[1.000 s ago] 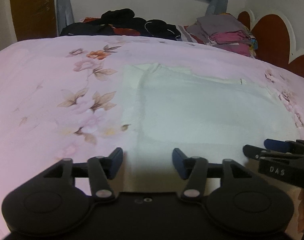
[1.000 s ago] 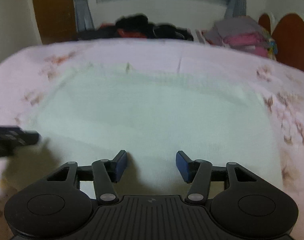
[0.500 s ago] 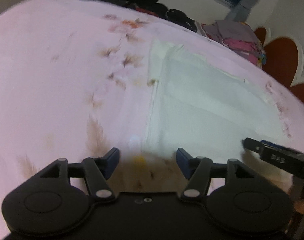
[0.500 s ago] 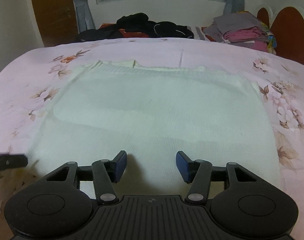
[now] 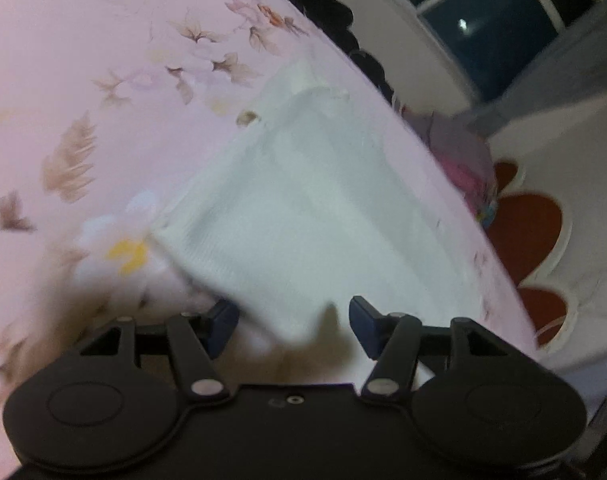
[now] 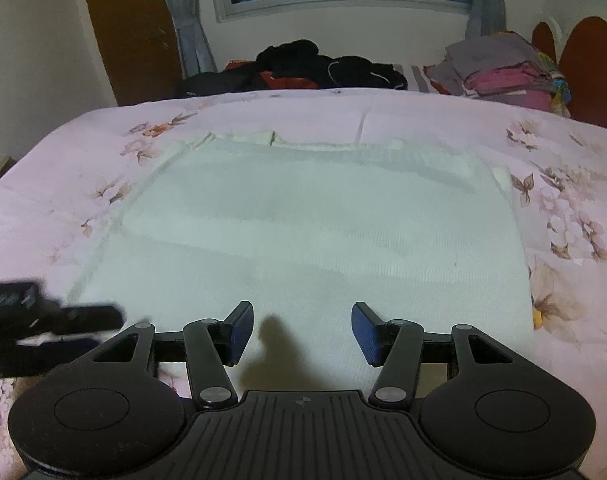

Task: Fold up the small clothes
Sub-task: 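Grasp the sweater side with the left tool and fold it across the body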

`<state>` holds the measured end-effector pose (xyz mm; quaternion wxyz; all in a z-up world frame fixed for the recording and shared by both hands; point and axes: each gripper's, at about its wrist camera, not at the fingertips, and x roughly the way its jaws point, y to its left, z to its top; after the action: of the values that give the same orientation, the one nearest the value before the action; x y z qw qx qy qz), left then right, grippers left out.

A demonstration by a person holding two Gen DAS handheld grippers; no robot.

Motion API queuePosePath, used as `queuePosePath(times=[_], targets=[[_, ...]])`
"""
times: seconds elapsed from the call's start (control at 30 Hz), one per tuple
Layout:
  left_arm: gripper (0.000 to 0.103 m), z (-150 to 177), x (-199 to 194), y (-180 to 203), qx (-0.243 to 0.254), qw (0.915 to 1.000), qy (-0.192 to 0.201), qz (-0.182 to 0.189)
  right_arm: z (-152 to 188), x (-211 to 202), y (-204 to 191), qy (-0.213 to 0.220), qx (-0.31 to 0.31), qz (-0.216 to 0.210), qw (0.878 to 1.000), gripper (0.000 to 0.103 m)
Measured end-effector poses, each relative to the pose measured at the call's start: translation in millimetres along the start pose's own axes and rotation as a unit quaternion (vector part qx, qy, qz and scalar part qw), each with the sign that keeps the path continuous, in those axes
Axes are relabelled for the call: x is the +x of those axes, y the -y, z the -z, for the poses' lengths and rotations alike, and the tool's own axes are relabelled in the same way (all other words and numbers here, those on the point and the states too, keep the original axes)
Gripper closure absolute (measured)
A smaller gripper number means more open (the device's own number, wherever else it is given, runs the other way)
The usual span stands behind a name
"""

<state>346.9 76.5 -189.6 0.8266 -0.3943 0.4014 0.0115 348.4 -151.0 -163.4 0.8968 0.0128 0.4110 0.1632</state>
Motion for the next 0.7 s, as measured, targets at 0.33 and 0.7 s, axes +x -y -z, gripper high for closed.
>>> queuePosePath(times=[0.33,0.7], targets=[[0.072,-31,41,-17,-0.076,0.9938,0.052,0.063,-38,41,-6,0.021,-0.008,0.040,0.999,0.049],[0.094,-26,26,4,-0.014,0.9937,0.104,0.038,-25,70,-6,-0.005,-0.043,0.052,0.998,0.049]])
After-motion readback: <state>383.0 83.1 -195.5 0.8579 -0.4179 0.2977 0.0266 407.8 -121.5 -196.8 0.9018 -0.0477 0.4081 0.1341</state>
